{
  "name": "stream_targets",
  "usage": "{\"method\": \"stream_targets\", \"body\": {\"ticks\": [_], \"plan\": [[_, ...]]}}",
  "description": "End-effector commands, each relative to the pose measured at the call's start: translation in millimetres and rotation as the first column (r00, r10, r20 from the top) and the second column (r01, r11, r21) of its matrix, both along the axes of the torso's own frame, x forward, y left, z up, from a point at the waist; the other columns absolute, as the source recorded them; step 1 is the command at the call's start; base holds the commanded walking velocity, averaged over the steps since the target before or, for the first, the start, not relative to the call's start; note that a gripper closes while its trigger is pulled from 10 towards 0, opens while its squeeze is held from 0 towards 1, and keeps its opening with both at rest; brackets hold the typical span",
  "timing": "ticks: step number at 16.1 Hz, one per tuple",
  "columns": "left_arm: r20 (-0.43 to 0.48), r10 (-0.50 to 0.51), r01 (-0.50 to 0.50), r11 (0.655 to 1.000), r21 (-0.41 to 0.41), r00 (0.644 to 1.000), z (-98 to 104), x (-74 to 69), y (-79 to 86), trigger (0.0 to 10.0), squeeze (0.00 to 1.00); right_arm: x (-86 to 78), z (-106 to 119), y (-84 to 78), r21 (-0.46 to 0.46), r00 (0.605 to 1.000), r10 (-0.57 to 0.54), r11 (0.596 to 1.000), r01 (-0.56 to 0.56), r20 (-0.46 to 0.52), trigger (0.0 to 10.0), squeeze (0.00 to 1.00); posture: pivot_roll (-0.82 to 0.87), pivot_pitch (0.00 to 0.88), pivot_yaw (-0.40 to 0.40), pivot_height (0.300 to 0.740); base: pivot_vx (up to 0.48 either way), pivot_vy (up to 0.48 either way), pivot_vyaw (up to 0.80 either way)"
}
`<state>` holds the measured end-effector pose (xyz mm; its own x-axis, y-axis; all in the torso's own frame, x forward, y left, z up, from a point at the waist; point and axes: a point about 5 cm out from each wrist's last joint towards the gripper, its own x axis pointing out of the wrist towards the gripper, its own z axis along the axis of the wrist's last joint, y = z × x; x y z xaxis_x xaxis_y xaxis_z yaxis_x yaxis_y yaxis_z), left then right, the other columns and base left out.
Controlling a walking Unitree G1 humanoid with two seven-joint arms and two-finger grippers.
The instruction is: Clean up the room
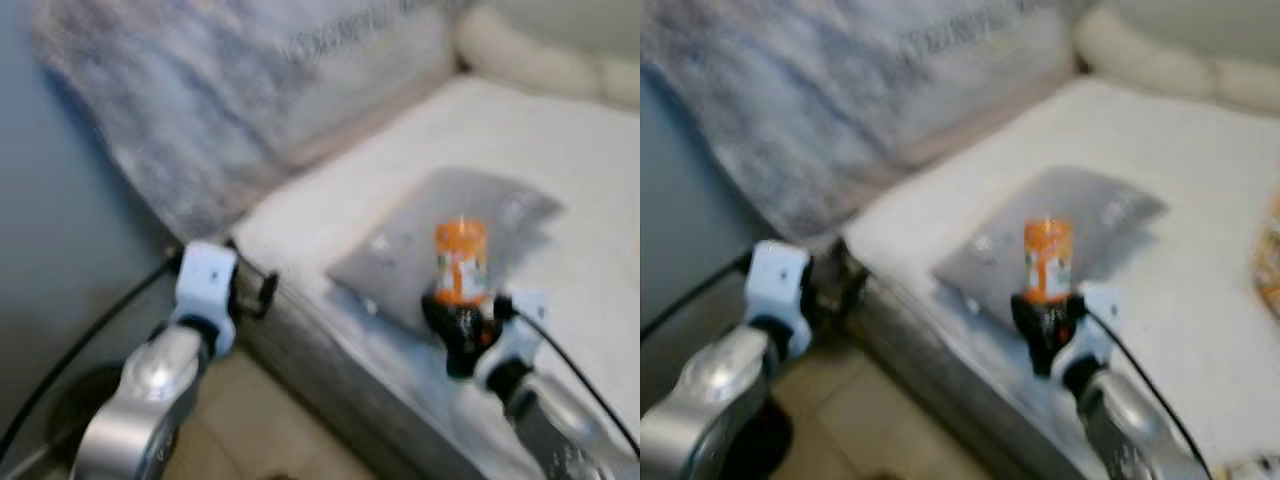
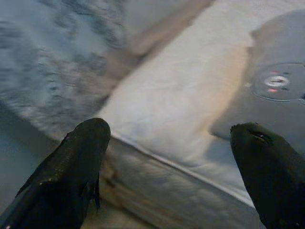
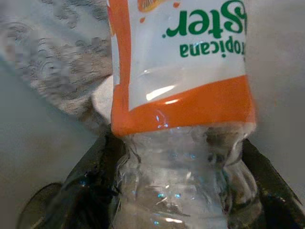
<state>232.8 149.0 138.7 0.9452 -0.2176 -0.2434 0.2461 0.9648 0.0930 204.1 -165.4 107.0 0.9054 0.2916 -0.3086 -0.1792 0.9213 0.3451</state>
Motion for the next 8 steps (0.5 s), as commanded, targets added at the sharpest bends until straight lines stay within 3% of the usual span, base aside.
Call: {"method": "stream_targets", "body": {"ticks": [1, 5, 8], "plan": [[-0.003, -0.004, 0.004, 1.0, 0.019, 1.0, -3.2, -0.2, 2.8, 10.0, 0.0, -1.1, -0.6, 7.4, 0.02, 0.999, 0.034, 0.999, -0.034, -0.004, 10.0, 0.0, -0.03, 0.0, 0.047, 0.74, 0.0, 0.0, 0.8], [0.011, -0.014, 0.015, 1.0, -0.016, 1.0, -2.7, -1.2, -0.1, 10.0, 0.0, -2.7, 0.0, 9.7, 0.044, 0.998, 0.056, 0.997, -0.056, -0.003, 10.0, 0.0, -0.03, 0.0, 0.052, 0.74, 0.0, 0.0, 0.8], [0.001, 0.0, 0.0, 1.0, 0.004, 1.0, -7.2, -1.7, 0.3, 10.0, 0.0, 0.3, -2.9, 8.9, 0.031, 0.998, 0.068, 0.997, -0.067, -0.009, 10.0, 0.0, -0.02, 0.0, 0.038, 0.74, 0.0, 0.0, 0.8]]}}
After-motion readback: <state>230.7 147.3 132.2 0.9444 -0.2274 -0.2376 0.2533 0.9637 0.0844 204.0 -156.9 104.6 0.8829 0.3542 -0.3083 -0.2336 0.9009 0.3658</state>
